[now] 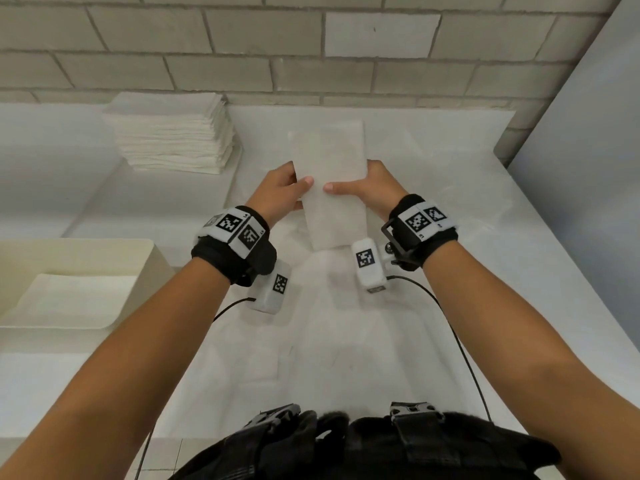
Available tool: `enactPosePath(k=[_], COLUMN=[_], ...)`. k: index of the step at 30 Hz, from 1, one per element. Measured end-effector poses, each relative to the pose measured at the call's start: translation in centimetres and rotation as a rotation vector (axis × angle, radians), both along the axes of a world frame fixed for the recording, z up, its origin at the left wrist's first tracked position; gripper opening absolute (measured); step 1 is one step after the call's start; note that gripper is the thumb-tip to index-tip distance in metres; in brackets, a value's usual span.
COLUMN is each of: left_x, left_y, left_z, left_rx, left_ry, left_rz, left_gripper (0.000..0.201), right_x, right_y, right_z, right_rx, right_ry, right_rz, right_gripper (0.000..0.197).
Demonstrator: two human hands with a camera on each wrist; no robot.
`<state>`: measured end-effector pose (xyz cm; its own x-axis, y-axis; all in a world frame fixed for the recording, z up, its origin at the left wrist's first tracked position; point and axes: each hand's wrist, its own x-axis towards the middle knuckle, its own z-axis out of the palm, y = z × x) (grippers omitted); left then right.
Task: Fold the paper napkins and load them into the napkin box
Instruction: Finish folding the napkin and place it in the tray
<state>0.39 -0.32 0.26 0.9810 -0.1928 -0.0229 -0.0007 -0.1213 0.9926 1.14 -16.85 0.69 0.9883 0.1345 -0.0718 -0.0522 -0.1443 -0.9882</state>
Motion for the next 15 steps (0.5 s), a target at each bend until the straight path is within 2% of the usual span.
enactPosePath(k=[3, 6, 8, 12, 15], left_x=[-0.1, -0.4, -0.4, -0.8, -0.6], left_y=[-0.2, -0.6, -0.8, -1.2, -1.4], left_z=[-1.0, -1.2, -1.6, -2.9, -2.5], left_rx=[0.077, 0.173, 0.196, 0.307, 0.272], left_ry=[-0.004, -0.154, -0.192, -0.131, -0.142], left_rz=[0.023, 0.086, 0.09, 0.031, 0.053], left_gripper=[0.023, 0.024, 0.027, 0.033, 0.033], right_x=[-0.6, -1.0, -1.1, -1.4, -1.4], right_y=[-0.2, -0.5, -0.8, -1.2, -1.4], right_z=[-0.9, -1.3, -1.7, -3.3, -3.0], right_rx=[-0.037, 0.008, 0.014, -0.087, -0.058], right_ry=[0.017, -0.014, -0.028, 0.023, -0.001], right_rz=[-0.001, -0.057, -0.077, -0.066, -0.068], right_gripper=[0.044, 0.04, 0.037, 0.037, 0.036])
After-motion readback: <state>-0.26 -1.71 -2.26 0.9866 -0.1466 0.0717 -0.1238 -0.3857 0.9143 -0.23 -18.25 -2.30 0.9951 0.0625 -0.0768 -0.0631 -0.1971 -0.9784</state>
